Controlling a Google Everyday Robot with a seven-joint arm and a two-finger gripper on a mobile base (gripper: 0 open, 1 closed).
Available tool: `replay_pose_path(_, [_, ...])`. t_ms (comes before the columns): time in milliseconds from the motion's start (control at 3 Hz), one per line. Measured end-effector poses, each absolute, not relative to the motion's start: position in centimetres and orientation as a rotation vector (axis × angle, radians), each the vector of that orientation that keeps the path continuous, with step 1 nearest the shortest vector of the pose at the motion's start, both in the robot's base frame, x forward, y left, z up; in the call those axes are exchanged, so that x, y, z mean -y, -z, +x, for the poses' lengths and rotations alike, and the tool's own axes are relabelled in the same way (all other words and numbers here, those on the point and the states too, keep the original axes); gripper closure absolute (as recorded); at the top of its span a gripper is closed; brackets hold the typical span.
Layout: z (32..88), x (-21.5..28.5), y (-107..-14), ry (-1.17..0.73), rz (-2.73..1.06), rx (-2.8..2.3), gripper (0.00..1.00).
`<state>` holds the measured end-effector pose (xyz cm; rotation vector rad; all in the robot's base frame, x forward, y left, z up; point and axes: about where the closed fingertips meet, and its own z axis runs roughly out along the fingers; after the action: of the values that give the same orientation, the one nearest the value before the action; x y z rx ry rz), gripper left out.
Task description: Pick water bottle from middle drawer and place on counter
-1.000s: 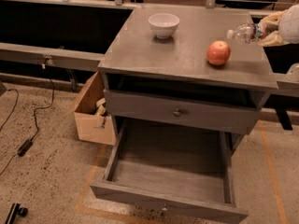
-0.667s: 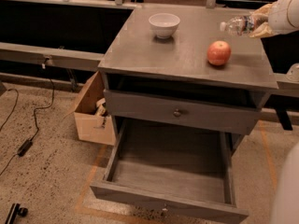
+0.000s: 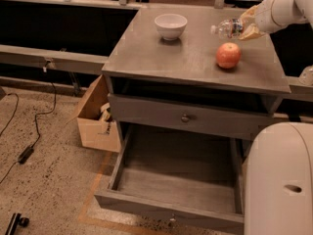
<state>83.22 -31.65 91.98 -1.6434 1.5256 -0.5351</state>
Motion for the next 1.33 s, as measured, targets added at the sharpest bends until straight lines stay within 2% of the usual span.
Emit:
replay_pose_path(667, [84.1, 29.9, -89.2, 0.455, -1.683, -1.552, 0.12])
replay_pose_path(1000, [84.3, 29.8, -88.7, 0.447, -1.683, -1.562, 0.0])
replay_pose_path(1333, [84.5, 30.1, -88.7, 0.448, -1.661, -1.579, 0.0])
